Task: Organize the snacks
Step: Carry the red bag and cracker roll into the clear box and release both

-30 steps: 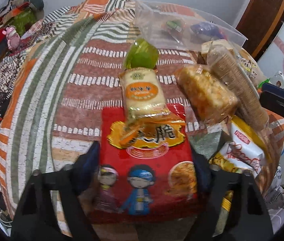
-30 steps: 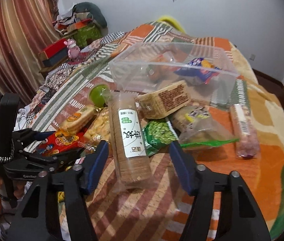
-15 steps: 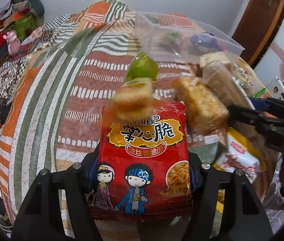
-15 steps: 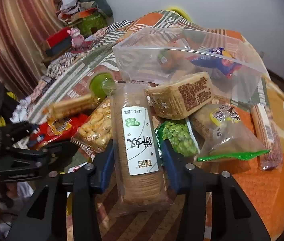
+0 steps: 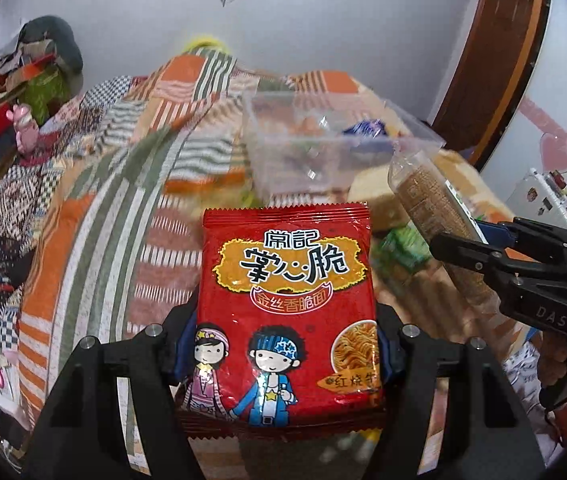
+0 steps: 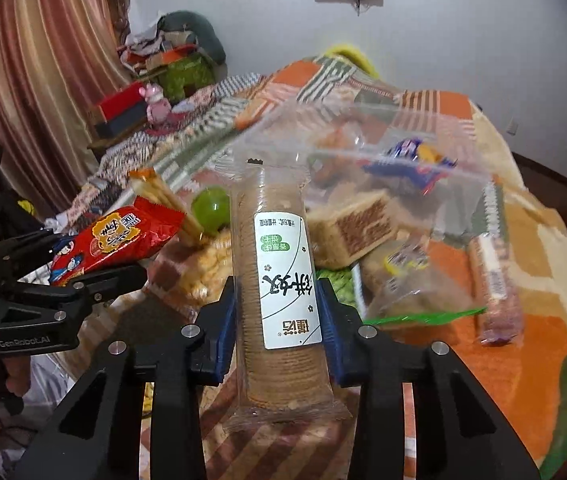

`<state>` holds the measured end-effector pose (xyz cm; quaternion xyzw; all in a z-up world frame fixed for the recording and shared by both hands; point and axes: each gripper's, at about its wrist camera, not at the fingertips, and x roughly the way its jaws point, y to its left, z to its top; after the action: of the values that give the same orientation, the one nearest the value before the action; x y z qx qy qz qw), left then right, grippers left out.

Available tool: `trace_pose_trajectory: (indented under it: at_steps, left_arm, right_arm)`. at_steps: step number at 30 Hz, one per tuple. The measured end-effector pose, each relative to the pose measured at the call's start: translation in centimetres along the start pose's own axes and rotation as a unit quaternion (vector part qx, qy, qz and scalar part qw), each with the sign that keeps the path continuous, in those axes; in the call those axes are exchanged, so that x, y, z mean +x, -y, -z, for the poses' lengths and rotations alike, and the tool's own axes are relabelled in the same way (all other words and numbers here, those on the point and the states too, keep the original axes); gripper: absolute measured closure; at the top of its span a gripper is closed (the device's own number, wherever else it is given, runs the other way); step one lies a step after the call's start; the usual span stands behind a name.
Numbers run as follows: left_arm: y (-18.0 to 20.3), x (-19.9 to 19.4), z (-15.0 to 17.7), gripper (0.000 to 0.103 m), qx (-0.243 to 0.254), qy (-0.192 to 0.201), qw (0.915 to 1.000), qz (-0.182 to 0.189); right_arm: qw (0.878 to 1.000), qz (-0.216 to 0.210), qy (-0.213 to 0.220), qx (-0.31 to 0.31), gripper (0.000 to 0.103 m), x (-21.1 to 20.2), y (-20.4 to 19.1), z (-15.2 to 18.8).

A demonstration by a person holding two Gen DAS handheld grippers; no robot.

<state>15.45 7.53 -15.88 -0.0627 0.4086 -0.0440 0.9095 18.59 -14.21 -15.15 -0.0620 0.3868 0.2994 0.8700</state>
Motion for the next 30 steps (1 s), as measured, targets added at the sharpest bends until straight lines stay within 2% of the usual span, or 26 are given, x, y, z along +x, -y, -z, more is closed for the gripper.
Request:
trace_pose_trajectory:
  at_steps: [6, 12, 22, 30]
  left_arm:
    - [1.3, -1.3, -2.8, 0.036, 0.006, 0.032, 0.9994, 0.012]
    - [2.1, -0.8, -6.3, 0.036, 0.009, 0.051, 0.9986, 0.010]
    - [2.4, 2.2, -11.9, 0.036, 0.014, 0.071, 0.9973, -0.010]
    - [2.4, 5.9, -15.2, 0.036, 0.026, 0.069, 0.9970, -0.023]
  right_arm:
    - [0.999, 0.017, 0.031, 0.011, 0.069, -1.7, 1.6, -1.7]
    - [0.998, 0.038, 0.051, 0.024, 0.069, -2.0, 3.5, -3.7]
    - [0.994, 0.061, 0.079, 0.032, 0.069, -1.3, 5.8, -7.2]
    - [0.994, 0.068, 0.075, 0.037, 0.069, 1.8, 6.5, -10.1]
